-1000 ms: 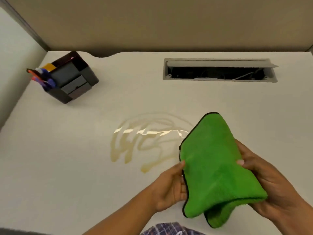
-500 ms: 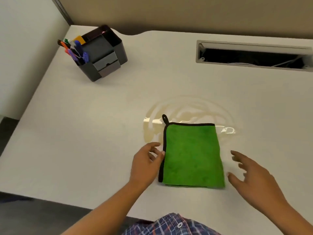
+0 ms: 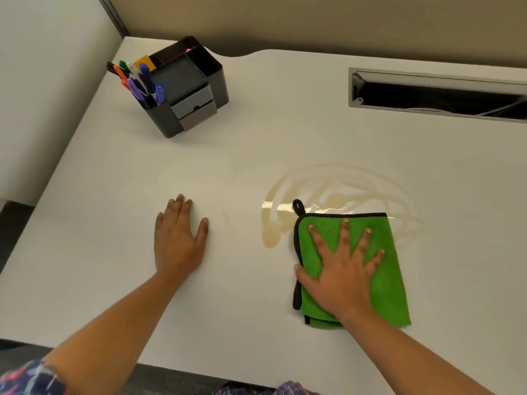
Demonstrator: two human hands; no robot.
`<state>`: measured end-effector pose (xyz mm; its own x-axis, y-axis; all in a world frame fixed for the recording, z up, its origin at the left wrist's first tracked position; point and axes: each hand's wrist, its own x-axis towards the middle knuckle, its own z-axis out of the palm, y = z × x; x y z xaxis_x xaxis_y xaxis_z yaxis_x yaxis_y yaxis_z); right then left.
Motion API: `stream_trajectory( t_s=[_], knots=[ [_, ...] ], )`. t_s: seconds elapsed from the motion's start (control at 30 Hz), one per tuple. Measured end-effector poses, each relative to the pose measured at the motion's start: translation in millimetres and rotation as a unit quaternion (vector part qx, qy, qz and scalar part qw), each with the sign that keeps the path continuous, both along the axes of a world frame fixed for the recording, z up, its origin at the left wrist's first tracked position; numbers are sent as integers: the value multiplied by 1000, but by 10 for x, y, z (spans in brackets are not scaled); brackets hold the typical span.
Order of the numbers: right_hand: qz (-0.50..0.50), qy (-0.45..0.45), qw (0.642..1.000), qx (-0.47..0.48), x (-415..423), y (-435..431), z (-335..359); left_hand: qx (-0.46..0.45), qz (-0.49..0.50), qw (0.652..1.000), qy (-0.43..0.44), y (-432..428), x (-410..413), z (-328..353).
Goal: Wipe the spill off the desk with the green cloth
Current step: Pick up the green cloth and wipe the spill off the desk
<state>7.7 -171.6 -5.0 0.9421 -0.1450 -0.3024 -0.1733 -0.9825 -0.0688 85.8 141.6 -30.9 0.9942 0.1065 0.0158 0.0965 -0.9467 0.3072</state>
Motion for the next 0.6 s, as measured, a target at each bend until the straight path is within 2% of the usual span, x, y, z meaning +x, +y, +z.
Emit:
stream_trajectory(
  t_s=[0.23,0.43,0.53,0.6],
  knots=[
    [-57,-42,997,4,304,-63,-92,8,10,1000,-16,2,14,-46],
    [-102,-86,990,51,1223,-97,-59,14,12,1000,-17,-25,27,-11],
    [-47,-97,992,73,1680,10,-51,15,18,1000,-17,-26,29,-8],
    [62,-93,991,73,1859,146,-62,14,20,1000,-19,-22,39,-12]
  ],
)
